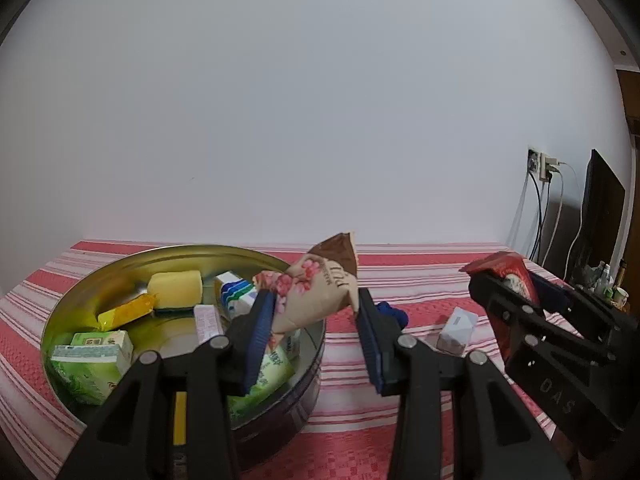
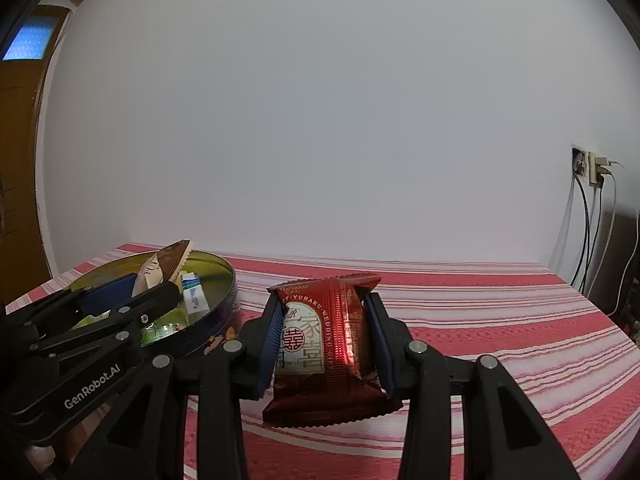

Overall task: Organize objects
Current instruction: 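Lift the pastry bag with the left tool while the right tool lifts the red bag, then carry the pastry bag and red bag over the tin with both tools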

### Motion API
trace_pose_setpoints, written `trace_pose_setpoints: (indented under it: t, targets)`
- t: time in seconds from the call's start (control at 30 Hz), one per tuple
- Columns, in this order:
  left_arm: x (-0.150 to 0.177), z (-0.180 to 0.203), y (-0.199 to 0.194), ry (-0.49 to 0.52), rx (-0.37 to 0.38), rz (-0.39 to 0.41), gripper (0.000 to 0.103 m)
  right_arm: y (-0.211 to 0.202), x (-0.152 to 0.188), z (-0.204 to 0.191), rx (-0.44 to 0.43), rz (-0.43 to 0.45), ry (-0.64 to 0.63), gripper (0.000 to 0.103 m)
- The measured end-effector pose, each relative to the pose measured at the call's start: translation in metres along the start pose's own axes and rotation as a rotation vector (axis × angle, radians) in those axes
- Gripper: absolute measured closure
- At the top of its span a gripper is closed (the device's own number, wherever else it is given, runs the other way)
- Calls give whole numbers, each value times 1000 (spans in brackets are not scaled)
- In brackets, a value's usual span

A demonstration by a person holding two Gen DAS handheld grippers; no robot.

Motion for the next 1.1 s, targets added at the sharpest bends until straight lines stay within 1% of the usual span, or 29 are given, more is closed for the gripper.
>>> trace_pose_setpoints:
  t: [0.33, 0.5, 0.67, 0.83, 1.1]
  targets:
    - [1, -12, -2, -30, -29, 2, 62, 0, 0, -9, -27, -4, -15, 59]
    - [2, -24, -9, -55, -53, 18, 62, 1, 0, -7, -37, -8, -20, 59]
    - [5, -45, -12, -83, -72, 8, 62, 8, 2, -19, -64, -20, -43, 59]
    - [5, -68, -19, -100, -97, 4, 62, 11, -1, -35, -116, -43, -35, 60]
    - [0, -115, -27, -129, -155, -24, 62, 25, -25, -63, -228, -92, -12, 60]
Point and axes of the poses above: each gripper's, at about its wrist camera, not at the fingertips, and y roughly the way its jaws point, z to its right, x to its underside, the point moved 8 cm from there along y, roughly the way its jaws point, and after that the axes turned 8 degrees about y, right-handed, at the moved point
